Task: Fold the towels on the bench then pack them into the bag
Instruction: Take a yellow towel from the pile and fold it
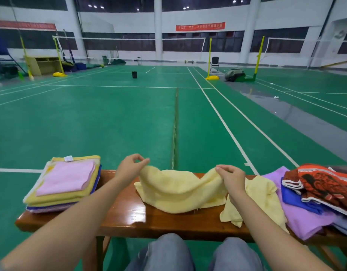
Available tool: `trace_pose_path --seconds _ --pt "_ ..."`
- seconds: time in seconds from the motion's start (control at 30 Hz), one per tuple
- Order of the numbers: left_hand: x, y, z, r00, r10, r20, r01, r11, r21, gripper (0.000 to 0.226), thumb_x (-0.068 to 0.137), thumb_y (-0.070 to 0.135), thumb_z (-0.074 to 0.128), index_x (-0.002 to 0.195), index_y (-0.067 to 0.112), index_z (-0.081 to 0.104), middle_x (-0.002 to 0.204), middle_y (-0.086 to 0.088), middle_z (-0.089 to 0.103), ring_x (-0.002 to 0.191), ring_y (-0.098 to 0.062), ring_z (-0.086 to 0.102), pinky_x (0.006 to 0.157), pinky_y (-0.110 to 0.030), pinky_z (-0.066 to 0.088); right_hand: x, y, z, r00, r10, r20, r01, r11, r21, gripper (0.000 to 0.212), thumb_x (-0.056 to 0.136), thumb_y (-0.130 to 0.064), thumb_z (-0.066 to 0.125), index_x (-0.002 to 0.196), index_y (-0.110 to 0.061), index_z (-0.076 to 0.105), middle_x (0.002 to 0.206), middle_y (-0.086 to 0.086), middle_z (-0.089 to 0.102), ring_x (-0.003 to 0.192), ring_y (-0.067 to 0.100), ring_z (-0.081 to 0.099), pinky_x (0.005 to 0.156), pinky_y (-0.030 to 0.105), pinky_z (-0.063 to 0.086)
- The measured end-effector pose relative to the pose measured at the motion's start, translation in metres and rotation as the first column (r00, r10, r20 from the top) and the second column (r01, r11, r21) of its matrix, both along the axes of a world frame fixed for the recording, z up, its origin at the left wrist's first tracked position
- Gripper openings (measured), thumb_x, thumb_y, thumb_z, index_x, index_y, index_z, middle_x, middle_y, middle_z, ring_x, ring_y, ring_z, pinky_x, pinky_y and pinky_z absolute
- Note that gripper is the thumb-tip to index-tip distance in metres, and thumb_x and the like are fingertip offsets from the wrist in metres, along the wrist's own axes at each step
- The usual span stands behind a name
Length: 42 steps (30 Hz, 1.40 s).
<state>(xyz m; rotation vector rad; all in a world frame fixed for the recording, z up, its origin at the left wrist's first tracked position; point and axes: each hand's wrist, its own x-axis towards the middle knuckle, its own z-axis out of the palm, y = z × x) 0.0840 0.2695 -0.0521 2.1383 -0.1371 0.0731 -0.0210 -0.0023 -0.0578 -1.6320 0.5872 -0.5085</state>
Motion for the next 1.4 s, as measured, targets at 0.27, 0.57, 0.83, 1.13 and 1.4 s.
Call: trace_pose_path --seconds 0.27,0.57,0.83,1.13,1.4 --pt "-0.011 0.013 -0.074 0.983 0.096 -0.158 -0.069 0.983 0.168 0.024 0.087 0.029 0.065 0.107 0.015 0.064 0.1 -0.001 0.064 0.087 -0.013 0.058 0.072 -0.026 0.05 -0.004 0.004 -0.054 0.936 0.08 -0.343 -0.147 0.974 -0.174 0.03 0.086 -0.024 0.067 0.113 -0.014 0.057 0.126 0.006 0.055 0.116 0.024 0.05 0.087 0.031 0.04" --pt "-0.016 0.001 -0.104 0.996 0.079 -0.043 -0.06 0.941 0.333 0.022 0.078 0.043 0.072 0.09 0.03 0.059 0.097 0.006 0.051 0.096 -0.016 0.051 0.085 -0.036 0.051 -0.005 -0.001 -0.076 0.825 0.114 -0.554 -0.273 0.938 -0.212 0.052 0.083 -0.026 0.069 0.126 -0.008 0.046 0.125 0.008 0.053 0.1 0.019 0.047 0.081 0.029 0.041" --pt "-0.021 -0.003 -0.109 0.96 0.08 -0.268 0.075 0.849 0.522 0.05 0.071 0.07 0.061 0.087 0.022 0.061 0.092 0.006 0.06 0.09 -0.012 0.057 0.082 -0.031 0.053 -0.009 -0.005 -0.077 0.796 0.039 -0.604 -0.258 0.924 -0.281 0.026 0.085 -0.009 0.062 0.107 0.002 0.054 0.094 0.01 0.055 0.084 0.021 0.049 0.076 0.031 0.043" --pt "-0.032 0.004 -0.1 0.96 0.02 -0.281 0.06 0.961 0.272 0.034 0.085 0.036 0.066 0.111 0.014 0.066 0.109 0.003 0.062 0.095 -0.013 0.055 0.085 -0.029 0.049 -0.019 -0.012 -0.076 0.862 0.05 -0.505 -0.192 0.953 -0.234 0.035 0.09 -0.016 0.058 0.118 0.006 0.055 0.122 0.018 0.057 0.106 0.031 0.053 0.09 0.037 0.043" --pt "-0.029 0.005 -0.036 0.995 -0.026 -0.099 0.008 0.984 -0.18 0.023 0.095 0.023 0.052 0.082 0.007 0.06 0.081 -0.007 0.058 0.082 -0.019 0.05 0.07 -0.028 0.038 -0.01 -0.016 -0.037 0.99 0.072 -0.122 -0.052 0.986 0.158 0.013 0.096 -0.026 0.051 0.106 -0.018 0.054 0.116 0.009 0.057 0.105 0.027 0.054 0.09 0.046 0.049"
